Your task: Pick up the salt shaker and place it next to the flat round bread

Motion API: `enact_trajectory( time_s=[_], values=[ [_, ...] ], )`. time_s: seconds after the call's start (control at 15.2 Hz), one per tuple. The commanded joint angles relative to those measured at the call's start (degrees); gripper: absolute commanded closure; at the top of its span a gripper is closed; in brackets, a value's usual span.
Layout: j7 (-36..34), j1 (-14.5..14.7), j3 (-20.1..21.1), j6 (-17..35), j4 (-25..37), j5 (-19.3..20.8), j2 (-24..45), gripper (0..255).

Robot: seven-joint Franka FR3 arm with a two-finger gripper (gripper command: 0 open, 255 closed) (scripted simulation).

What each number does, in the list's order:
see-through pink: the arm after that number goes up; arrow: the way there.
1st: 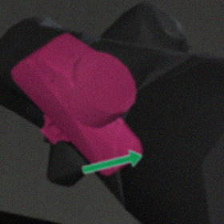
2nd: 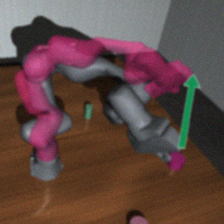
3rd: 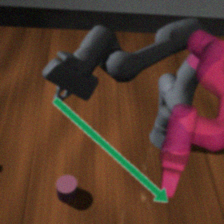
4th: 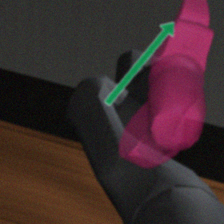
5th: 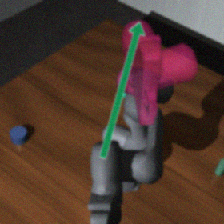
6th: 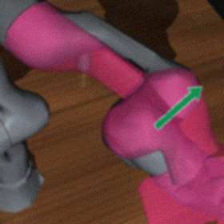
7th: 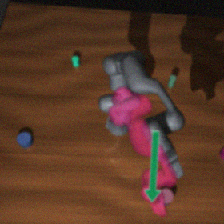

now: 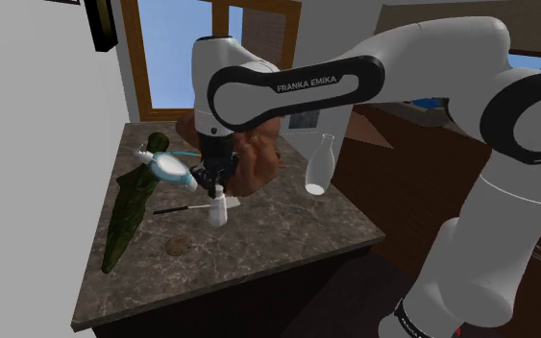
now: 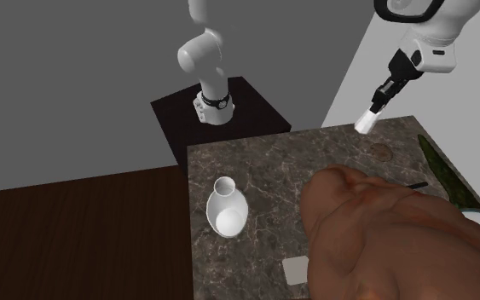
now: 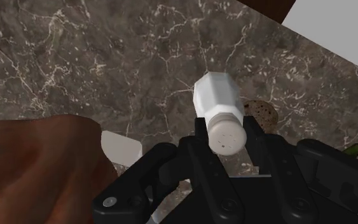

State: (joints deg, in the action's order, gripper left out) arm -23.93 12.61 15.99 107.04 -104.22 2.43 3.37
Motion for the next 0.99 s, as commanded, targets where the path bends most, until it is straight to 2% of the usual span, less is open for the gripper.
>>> enact_trajectory(
  time_s=[0.0,0.33,0.59,0.79,0.92],
  values=[
    [-2.8,1.4,1.1,-0.5,4.5,1.3,4.1,255],
    [-8.5,5.6,2.6,-3.1,16.4,4.6,14.2,255],
    [-12.2,9.9,2.9,-6.7,28.7,7.5,23.5,255],
    [-14.2,13.9,2.7,-10.9,41.1,9.5,31.9,255],
    [-14.9,17.3,2.1,-15.2,52.7,10.9,39.1,255]
  ],
)
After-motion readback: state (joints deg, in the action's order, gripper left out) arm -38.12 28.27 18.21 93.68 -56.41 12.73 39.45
